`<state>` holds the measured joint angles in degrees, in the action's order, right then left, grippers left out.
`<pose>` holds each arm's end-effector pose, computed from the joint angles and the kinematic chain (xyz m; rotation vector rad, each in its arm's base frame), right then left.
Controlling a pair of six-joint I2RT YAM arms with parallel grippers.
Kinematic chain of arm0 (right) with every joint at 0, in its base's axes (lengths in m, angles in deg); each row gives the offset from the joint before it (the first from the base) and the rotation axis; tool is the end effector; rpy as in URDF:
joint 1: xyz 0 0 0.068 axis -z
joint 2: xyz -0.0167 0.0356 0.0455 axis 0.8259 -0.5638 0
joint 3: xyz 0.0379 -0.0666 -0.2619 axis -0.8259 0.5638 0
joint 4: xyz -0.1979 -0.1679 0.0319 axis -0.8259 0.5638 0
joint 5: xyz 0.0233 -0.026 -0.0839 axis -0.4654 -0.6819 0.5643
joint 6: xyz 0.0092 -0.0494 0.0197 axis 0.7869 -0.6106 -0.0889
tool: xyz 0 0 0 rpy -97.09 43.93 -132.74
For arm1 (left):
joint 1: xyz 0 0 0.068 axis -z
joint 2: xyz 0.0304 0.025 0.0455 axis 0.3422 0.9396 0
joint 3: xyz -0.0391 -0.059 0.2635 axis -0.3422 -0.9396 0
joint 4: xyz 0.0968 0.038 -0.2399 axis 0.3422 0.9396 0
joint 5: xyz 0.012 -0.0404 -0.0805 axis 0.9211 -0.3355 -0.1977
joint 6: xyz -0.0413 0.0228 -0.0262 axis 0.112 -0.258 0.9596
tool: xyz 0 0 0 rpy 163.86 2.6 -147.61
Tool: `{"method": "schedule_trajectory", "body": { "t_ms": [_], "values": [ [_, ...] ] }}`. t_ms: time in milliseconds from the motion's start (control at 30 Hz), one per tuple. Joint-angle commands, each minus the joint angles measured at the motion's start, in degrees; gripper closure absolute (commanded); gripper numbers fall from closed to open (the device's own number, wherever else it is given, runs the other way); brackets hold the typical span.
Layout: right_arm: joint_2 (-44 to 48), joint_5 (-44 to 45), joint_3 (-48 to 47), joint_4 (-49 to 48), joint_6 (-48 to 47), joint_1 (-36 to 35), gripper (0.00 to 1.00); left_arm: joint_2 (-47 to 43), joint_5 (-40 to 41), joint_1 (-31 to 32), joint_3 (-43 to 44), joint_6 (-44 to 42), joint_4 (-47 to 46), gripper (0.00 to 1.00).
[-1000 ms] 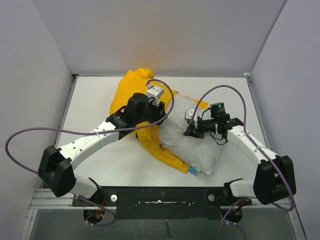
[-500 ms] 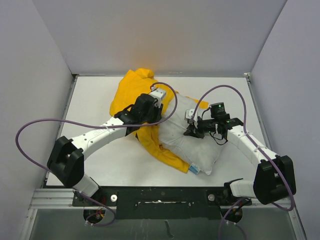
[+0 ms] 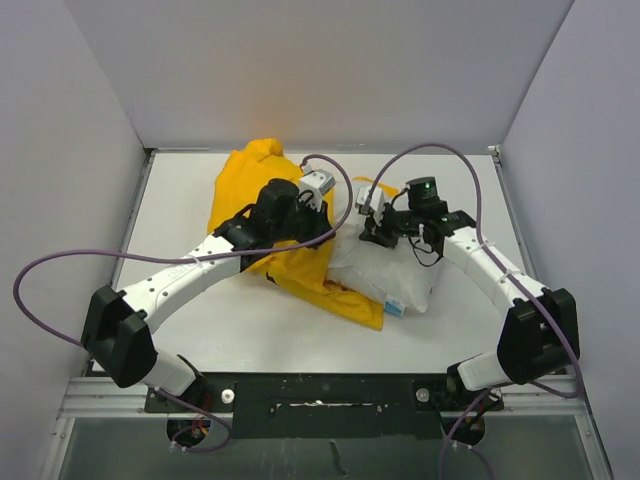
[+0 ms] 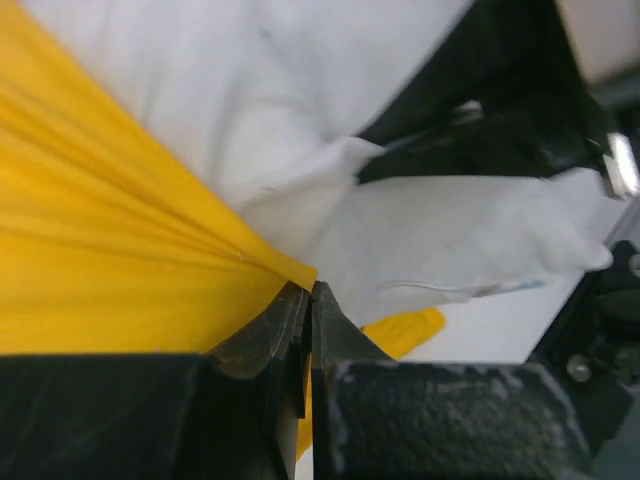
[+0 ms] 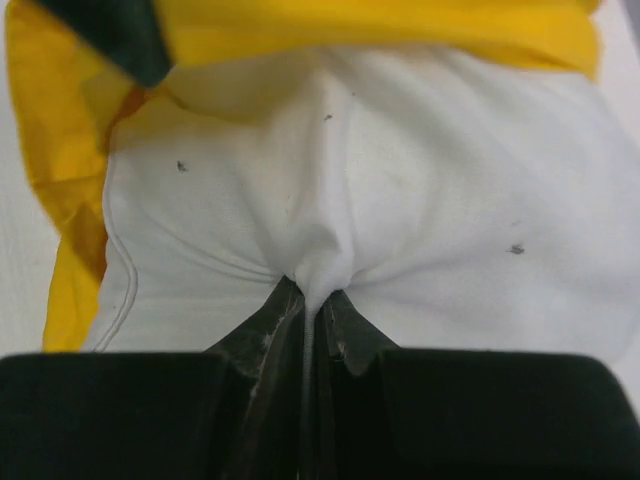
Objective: Put the pillow into the pillowcase
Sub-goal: Stuff the pillow into the pillowcase.
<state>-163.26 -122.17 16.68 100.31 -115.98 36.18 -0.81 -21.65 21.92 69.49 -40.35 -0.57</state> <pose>0.2750 0.1207 0.2707 -1.3266 1.7805 0.6125 0.2532 -0.2356 0.3139 0.6395 2.0933 -0.7486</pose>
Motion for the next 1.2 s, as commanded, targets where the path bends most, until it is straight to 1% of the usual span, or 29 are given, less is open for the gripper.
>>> {"method": "schedule_trajectory", "body": {
  "t_ms": [0, 67, 133, 167, 200, 233, 300, 333, 367, 433, 467, 533, 600, 633, 667, 700, 800, 867, 967, 1000, 1033, 1067, 1100, 1133, 1167],
  "values": [
    [-2.37, -2.04, -10.23, -7.0, 3.58, -0.78, 1.0, -7.08, -15.55, 0.39, 2.13, 6.88, -8.74, 1.0],
    [-2.24, -5.21, -7.4, -10.48, 6.32, -2.29, 1.0, -7.41, -18.08, -0.33, -0.3, 9.65, -14.01, 1.0],
    [-2.63, -8.58, 0.05, -16.64, 9.93, -4.0, 1.0, -6.64, -20.94, -1.63, -5.37, 14.13, -20.69, 1.0],
    [-3.29, -10.0, 4.2, -19.22, 10.13, -4.86, 1.0, -5.96, -22.66, -2.56, -8.0, 15.96, -24.24, 1.0],
    [-4.82, -16.14, 10.71, -19.96, 6.12, -4.34, 1.0, -4.2, -24.79, -4.07, -13.77, 18.89, -30.62, 1.0],
    [-4.86, -18.26, 11.31, -15.59, 1.49, -3.86, 1.0, -3.42, -25.68, -4.7, -16.41, 19.42, -33.25, 1.0],
    [-4.8, -21.69, 7.94, 0.02, -10.78, -3.25, 0.99, -2.47, -25.31, -5.75, -21.08, 19.36, -35.26, 1.0],
    [-4.42, -22.54, 5.42, 8.8, -18.43, -3.11, 0.93, -2.47, -25.31, -5.96, -23.14, 19.16, -36.16, 1.0],
    [-3.7, -22.52, 3.23, 15.91, -24.8, -3.03, 0.85, -2.57, -25.06, -5.98, -24.67, 19.05, -37.07, 1.0],
    [-1.26, -22.4, -0.93, 25.57, -32.71, -1.71, 0.65, -3.2, -24.95, -5.59, -28.06, 18.43, -37.68, 1.0],
    [0.03, -22.84, -3.01, 28.91, -34.68, -0.38, 0.56, -3.43, -24.96, -5.21, -28.8, 18.08, -37.33, 0.98],
    [1.84, -23.29, -8.11, 32.43, -35.65, 2.1, 0.42, -3.88, -24.94, -4.24, -29.64, 16.56, -36.16, 0.95],
    [1.9, -22.66, -13.81, 33.47, -34.78, 3.69, 0.29, -4.32, -24.61, -3.37, -30.69, 15.69, -36.12, 0.94],
    [1.22, -21.66, -16.19, 33.07, -33.89, 4.28, 0.2, -4.45, -24.59, -3.07, -31.09, 15.29, -36.44, 0.94],
    [-0.01, -20.0, -18.46, 31.47, -32.31, 4.38, 0.08, -4.66, -24.4, -2.68, -31.45, 14.93, -36.71, 0.94],
    [-1.72, -18.27, -20.35, 30.21, -31.35, 4.16, 0.0, -4.78, -24.06, -2.29, -31.74, 14.59, -37.04, 0.94],
    [-9.56, -15.17, -25.83, 27.42, -28.39, 3.08, 0.02, -4.91, -23.82, -0.55, -32.05, 12.79, -37.58, 0.95],
    [-14.79, -12.64, -29.22, 27.52, -27.69, 0.54, 0.02, -5.05, -23.62, 0.33, -31.98, 10.86, -37.23, 0.96],
    [-19.89, -7.09, -28.53, 24.3, -26.38, -3.39, 0.01, -5.83, -23.61, 1.18, -32.39, 8.26, -37.56, 1.0],
    [-20.68, -6.46, -27.81, 23.77, -26.17, -4.46, 0.03, -6.41, -23.66, 1.15, -32.44, 7.32, -37.72, 1.0],
    [-21.5, -6.4, -27.19, 23.48, -25.35, -5.1, 0.13, -7.09, -23.62, 1.09, -32.21, 5.97, -37.31, 1.0],
    [-22.15, -6.73, -26.69, 23.14, -24.31, -5.71, 0.31, -7.94, -23.31, 0.85, -31.7, 4.31, -36.57, 1.0],
    [-22.32, -7.09, -26.17, 22.24, -22.44, -6.0, 0.55, -8.83, -22.9, 0.44, -30.85, 2.66, -35.66, 1.0],
    [-21.74, -7.25, -25.18, 20.4, -19.69, -6.2, 0.74, -9.55, -22.95, -0.34, -29.49, 1.11, -34.86, 1.0],
    [-20.51, -7.21, -24.45, 17.58, -16.78, -6.14, 0.88, -9.95, -23.52, -1.45, -27.61, -0.23, -34.09, 1.0]
  ]
}}
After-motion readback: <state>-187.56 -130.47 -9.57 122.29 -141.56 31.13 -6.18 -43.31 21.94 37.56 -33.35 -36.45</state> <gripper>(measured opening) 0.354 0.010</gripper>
